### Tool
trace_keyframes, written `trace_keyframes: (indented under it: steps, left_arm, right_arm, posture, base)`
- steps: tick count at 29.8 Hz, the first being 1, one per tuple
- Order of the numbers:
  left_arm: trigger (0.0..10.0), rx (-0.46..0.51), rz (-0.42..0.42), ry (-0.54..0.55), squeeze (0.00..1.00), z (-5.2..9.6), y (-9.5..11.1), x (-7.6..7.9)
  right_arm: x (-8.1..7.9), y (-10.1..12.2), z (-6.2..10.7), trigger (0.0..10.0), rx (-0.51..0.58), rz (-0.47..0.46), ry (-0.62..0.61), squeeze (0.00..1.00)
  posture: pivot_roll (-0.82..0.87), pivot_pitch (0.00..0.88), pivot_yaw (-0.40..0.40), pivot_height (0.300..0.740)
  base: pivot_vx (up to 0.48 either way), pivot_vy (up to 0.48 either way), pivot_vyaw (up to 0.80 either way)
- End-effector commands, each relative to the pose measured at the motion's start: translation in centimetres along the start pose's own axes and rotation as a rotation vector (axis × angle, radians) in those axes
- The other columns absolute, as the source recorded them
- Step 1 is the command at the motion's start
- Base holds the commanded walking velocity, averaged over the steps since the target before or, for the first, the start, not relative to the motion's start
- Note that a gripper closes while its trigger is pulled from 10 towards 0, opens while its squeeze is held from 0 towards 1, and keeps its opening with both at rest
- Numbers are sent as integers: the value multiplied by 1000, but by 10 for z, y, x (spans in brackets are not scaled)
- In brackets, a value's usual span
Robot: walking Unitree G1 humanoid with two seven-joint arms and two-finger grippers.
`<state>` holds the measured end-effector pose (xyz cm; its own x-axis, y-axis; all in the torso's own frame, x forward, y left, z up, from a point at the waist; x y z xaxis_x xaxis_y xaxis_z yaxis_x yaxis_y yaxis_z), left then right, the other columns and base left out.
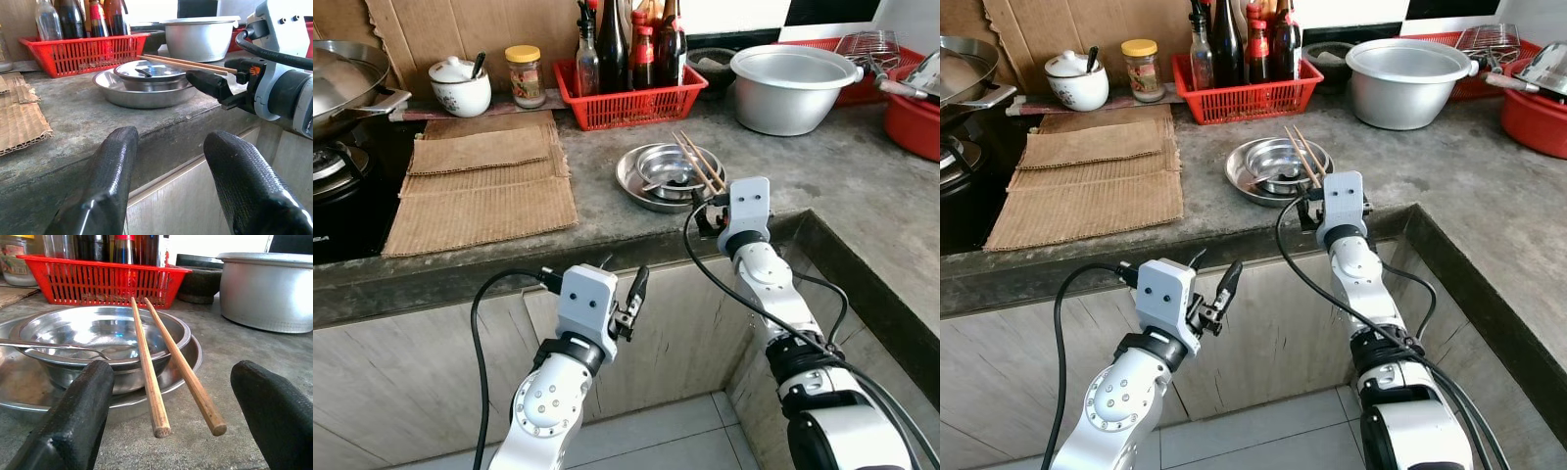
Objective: Kitchen organization
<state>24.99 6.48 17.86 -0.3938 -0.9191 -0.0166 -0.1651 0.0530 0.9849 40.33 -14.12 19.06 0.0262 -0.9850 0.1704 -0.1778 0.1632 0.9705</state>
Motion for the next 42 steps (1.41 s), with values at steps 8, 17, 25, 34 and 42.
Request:
trace_keyframes:
  steps: [8, 17, 25, 34, 42]
  left_arm:
    - [10000, 16, -9, 1, 0, 0, 3, 1]
    - [10000, 11, -13, 2, 0, -1, 2, 0]
    - [10000, 12, -16, 6, 0, -2, 2, -1]
    - [10000, 12, -22, 9, 0, -3, 2, -2]
    - [10000, 12, -24, 13, 0, -4, 2, -2]
  right_arm:
    - [0, 6, -4, 4314, 21, -12, 4, 0]
    - [1, 7, -4, 0, 29, -12, 6, 0]
    - [2, 9, -5, 0, 37, -11, 5, 0]
    - [-6, 14, -1, 0, 69, -24, 26, 0]
    - [-12, 13, 2, 10000, 71, -21, 51, 0]
  posture:
    - [74, 92, -36, 740]
    - [74, 92, -34, 740]
    - [74, 90, -34, 740]
    - [73, 85, -33, 740]
    - [73, 80, -35, 740]
  base:
    - [0, 0, 0]
    - [0, 0, 0]
    - [0, 0, 0]
    - [0, 0, 0]
    - [0, 0, 0]
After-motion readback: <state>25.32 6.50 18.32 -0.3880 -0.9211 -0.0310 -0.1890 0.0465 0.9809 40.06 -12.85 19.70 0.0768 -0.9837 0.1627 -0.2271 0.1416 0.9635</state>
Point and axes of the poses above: a point about 5 cm out from each wrist's last joint towards the gripper, its own z axis pointing back from the gripper into the wrist, its own y axis along the axis of the wrist's last joint, x = y × z, the point moved 2 cm from there along -z, pointing out of the wrist towards the gripper, and after that the axes turned 5 degrees about z, right-handed, at the moved point
